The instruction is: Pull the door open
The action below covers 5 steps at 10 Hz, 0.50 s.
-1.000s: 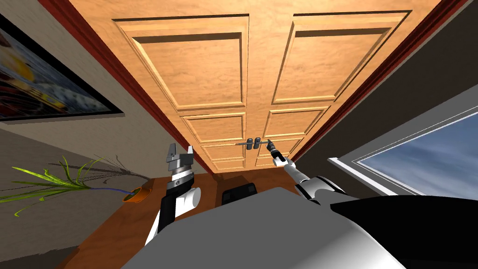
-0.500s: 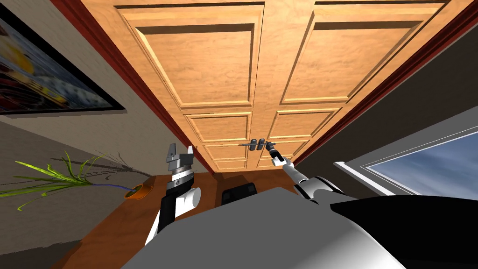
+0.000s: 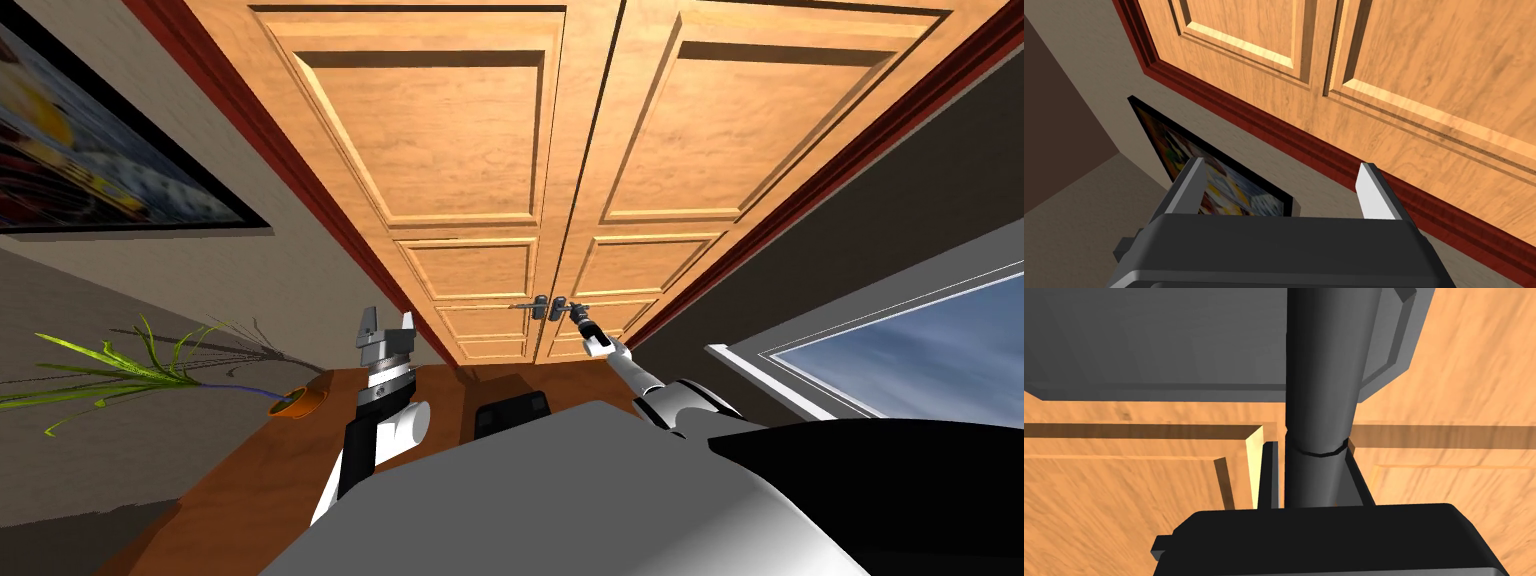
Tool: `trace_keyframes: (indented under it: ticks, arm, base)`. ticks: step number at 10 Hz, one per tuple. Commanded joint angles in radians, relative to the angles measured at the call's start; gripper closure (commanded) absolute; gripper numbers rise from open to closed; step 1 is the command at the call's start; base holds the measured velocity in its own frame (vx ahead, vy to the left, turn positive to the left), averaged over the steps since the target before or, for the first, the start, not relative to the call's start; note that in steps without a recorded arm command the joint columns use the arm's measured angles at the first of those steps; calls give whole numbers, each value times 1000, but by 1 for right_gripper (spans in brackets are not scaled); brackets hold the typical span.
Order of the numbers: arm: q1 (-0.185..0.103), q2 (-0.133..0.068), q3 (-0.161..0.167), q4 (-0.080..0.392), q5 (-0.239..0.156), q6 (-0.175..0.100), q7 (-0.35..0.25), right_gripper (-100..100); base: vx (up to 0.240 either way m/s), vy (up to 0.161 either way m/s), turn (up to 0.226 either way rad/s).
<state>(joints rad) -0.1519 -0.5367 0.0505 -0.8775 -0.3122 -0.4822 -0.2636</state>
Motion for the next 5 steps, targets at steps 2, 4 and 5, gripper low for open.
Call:
trace_keyframes:
  ticks: [2,4,5]
  arm:
    - [10,-24,6,19,-1,-11,-14,100]
    - [20,-33,32,-1,1,-19,-27,100]
    - [23,-36,48,-13,3,-23,-34,100]
  base:
    - [-175,-55,8]
    - [-99,-21,6]
    - [-206,-47,71]
